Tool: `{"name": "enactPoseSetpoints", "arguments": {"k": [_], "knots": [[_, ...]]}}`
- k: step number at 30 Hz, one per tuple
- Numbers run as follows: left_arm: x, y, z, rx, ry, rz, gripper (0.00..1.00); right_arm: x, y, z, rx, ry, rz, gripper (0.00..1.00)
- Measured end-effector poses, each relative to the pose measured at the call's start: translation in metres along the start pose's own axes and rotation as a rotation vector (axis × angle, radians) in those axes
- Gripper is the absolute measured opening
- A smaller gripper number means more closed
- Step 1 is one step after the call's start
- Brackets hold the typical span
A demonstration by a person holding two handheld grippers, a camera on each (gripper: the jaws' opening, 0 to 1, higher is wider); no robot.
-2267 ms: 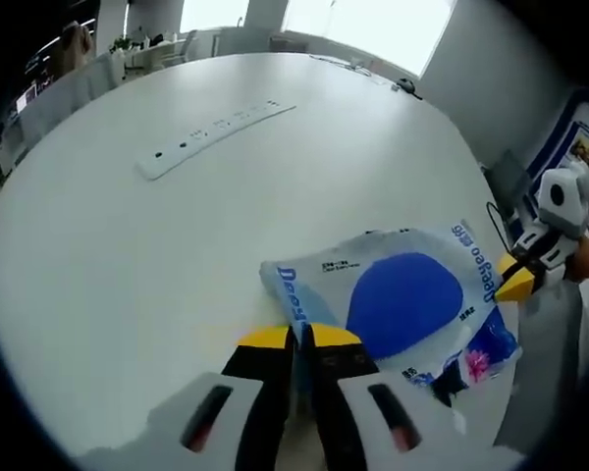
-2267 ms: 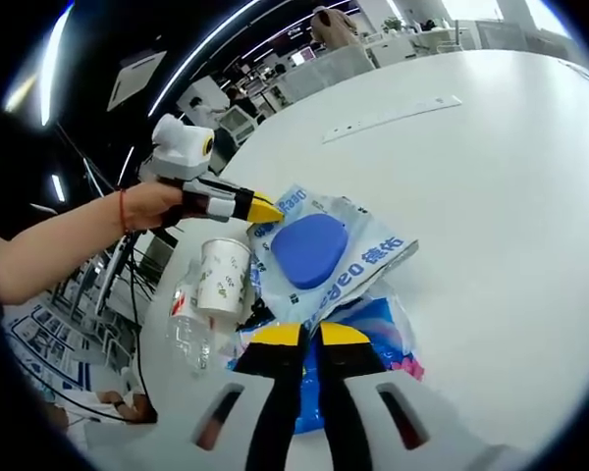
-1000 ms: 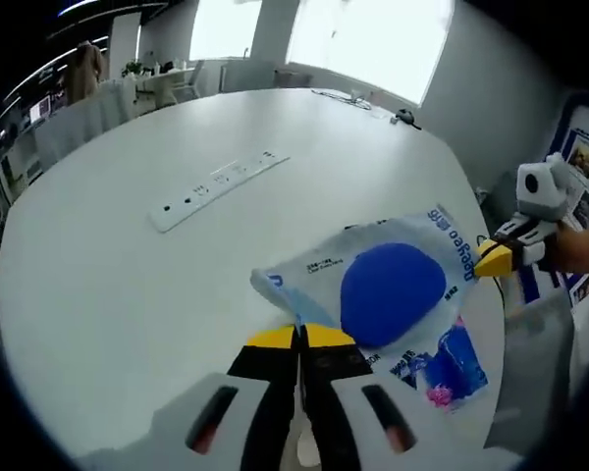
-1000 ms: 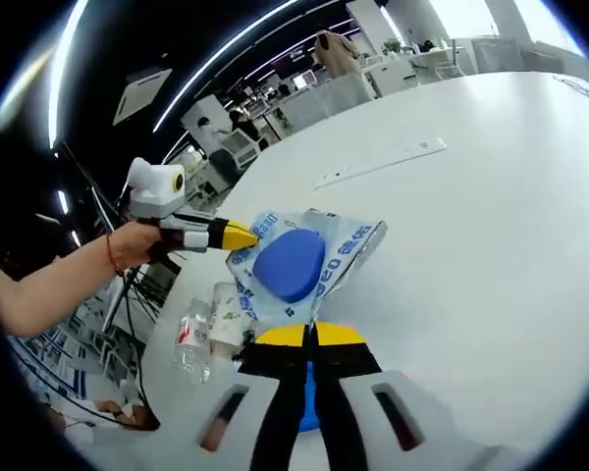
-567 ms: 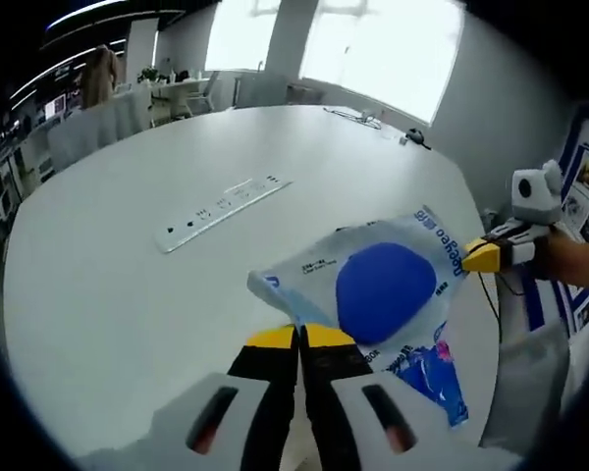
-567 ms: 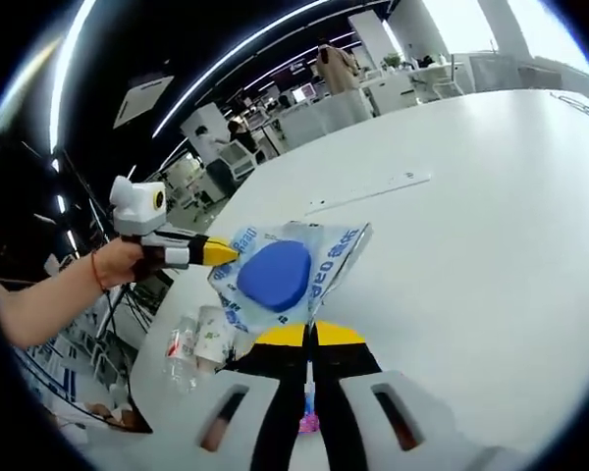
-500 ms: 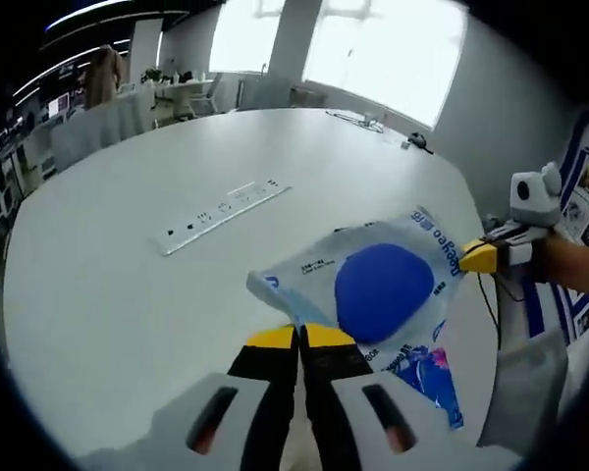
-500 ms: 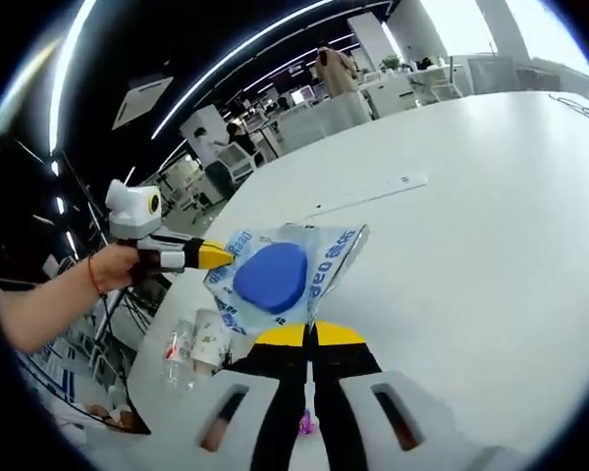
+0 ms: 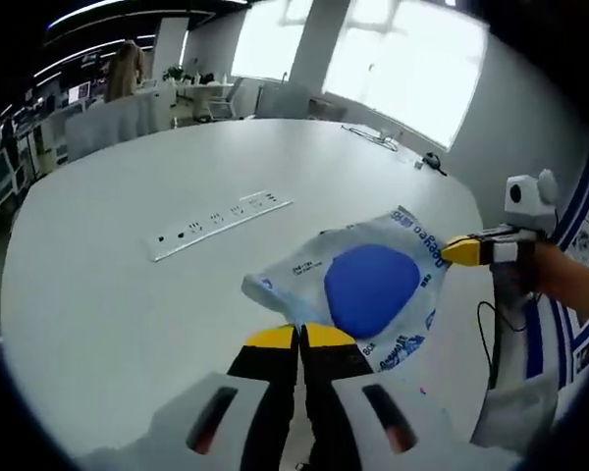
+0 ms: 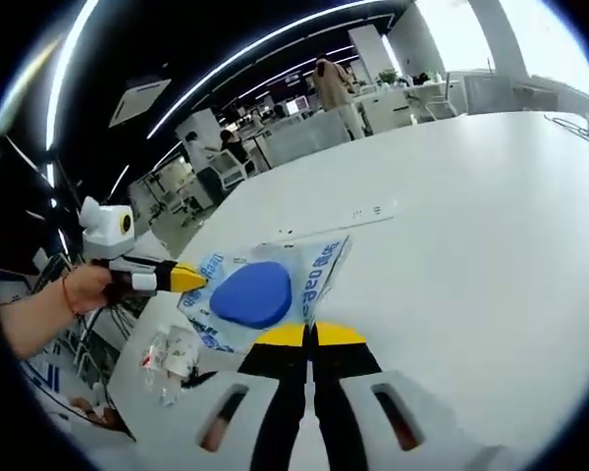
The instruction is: Arrange the tabletop items into an orderly group along one side of the table until the central work area is clear of visible clutter.
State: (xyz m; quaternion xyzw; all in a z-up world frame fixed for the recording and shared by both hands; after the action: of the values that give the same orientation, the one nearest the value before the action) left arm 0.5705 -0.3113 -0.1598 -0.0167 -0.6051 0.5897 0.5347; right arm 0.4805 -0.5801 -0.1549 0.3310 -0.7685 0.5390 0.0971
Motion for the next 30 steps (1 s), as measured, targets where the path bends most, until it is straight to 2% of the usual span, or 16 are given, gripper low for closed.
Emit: {"name": "enactPoseSetpoints", "arguments": {"k": [8, 14, 30], "knots": [[-0.017, 0.002, 0.01, 0.052, -0.04, 0.013, 0.0, -0.011, -0.005, 0.026, 0.015, 0.01, -0.016, 0.0], [-0.033, 0.007, 0.012, 0.076, -0.074, -0.002, 0.0, -0.018, -0.005, 0.038, 0.021, 0.009, -0.027, 0.0], [-0.065, 0.029, 0.005, 0.121, -0.118, -0.074, 0.0, -0.048, 0.013, 0.066, 0.019, 0.006, -0.093, 0.0]]}}
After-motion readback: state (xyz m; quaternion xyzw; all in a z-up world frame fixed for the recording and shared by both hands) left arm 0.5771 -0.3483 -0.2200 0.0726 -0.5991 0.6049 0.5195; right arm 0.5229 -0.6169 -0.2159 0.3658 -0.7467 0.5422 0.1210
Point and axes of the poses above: the point that each gripper's makers call its tool centre point, and the gripper's own axes: x roughly backward along the fingers, z roughly to its right, y roughly out of its underside, the point moved 10 cm from there along x, roughly backward along the fingers, and after that the axes turned 1 degree about z, right-handed, at the moved point
